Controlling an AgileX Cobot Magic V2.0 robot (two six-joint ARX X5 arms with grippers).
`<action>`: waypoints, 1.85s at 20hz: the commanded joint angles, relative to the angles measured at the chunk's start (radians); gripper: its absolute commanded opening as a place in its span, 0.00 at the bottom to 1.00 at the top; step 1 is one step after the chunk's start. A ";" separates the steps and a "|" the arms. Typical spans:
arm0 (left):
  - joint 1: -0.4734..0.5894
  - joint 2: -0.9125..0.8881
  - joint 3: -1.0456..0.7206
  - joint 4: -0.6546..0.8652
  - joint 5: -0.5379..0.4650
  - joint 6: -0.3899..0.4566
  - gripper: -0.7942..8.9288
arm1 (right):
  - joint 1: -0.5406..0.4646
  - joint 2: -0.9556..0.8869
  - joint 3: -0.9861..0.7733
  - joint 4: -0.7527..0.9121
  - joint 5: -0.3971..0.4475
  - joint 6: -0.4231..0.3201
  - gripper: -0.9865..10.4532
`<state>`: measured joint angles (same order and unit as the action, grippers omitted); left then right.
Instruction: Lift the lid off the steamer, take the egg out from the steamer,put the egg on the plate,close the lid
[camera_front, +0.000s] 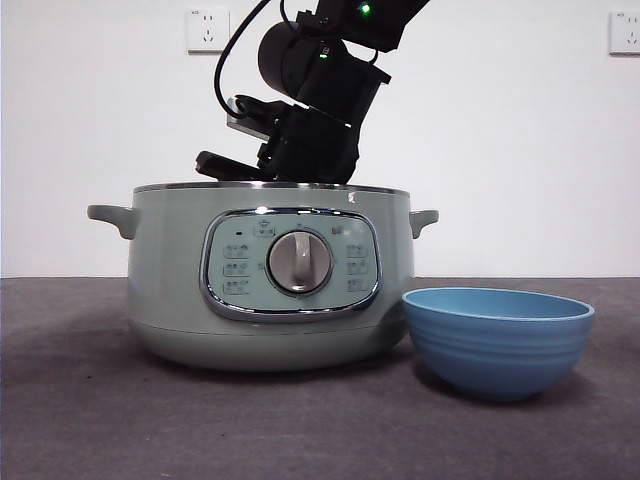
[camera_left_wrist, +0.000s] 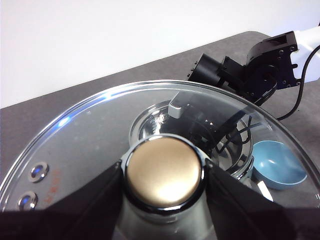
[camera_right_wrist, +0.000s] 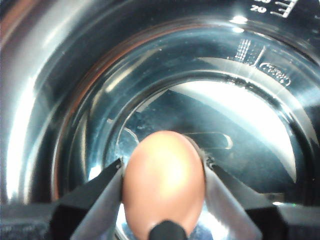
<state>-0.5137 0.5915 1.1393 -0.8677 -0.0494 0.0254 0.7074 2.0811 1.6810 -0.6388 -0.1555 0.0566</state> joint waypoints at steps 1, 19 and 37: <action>-0.002 -0.010 0.010 0.051 0.000 0.000 0.07 | 0.003 -0.017 0.002 0.003 -0.002 -0.006 0.07; -0.002 -0.010 0.010 0.043 0.001 0.000 0.07 | -0.316 -0.795 -0.226 -0.333 -0.035 -0.171 0.07; -0.002 -0.010 0.010 0.028 0.002 -0.001 0.07 | -0.251 -0.627 -0.803 0.153 -0.082 -0.161 0.07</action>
<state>-0.5137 0.5915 1.1393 -0.8879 -0.0490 0.0254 0.4545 1.4471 0.8837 -0.4896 -0.2352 -0.1017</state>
